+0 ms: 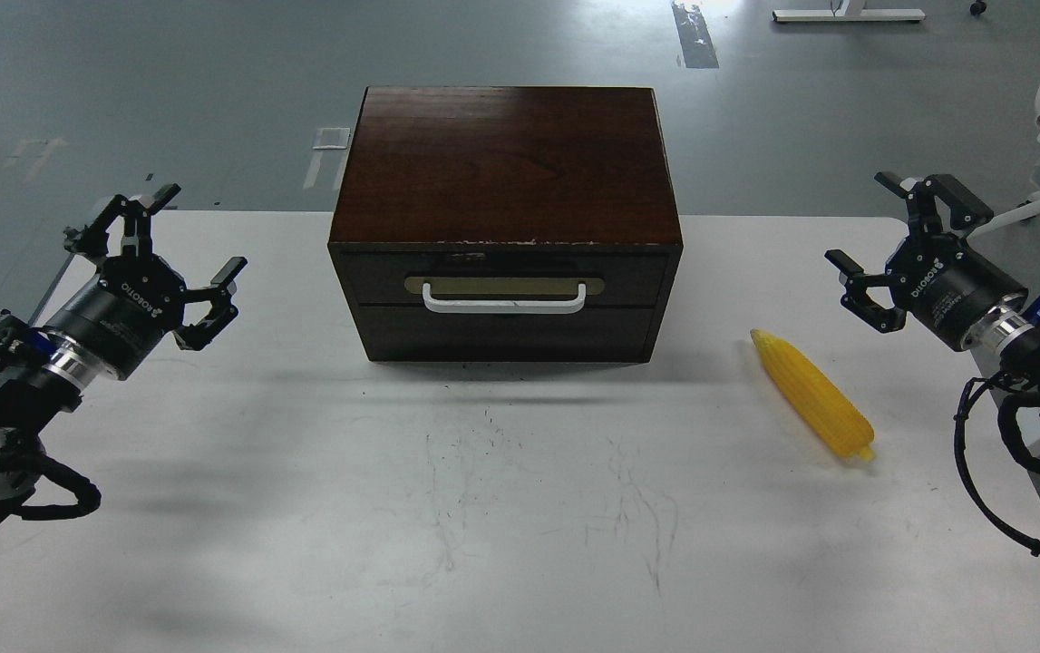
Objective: Put corn in drawer with both arms
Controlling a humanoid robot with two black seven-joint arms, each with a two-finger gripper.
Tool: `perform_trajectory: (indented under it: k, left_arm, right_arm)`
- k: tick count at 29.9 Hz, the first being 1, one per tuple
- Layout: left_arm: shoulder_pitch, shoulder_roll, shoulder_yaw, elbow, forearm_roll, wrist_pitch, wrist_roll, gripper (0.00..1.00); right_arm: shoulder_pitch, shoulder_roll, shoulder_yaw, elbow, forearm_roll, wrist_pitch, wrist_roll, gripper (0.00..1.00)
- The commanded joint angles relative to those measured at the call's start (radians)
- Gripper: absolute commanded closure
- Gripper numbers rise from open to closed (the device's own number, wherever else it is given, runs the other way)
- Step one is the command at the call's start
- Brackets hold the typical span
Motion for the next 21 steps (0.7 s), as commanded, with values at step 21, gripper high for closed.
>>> perform_trajectory:
  k: [21]
  left_arm:
    - [-0.013, 0.061, -0.029, 0.006, 0.059, 0.0, 0.0, 0.01]
  right_arm:
    - [-0.001, -0.008, 0.008, 0.002, -0.001, 0.0, 0.0, 0.0]
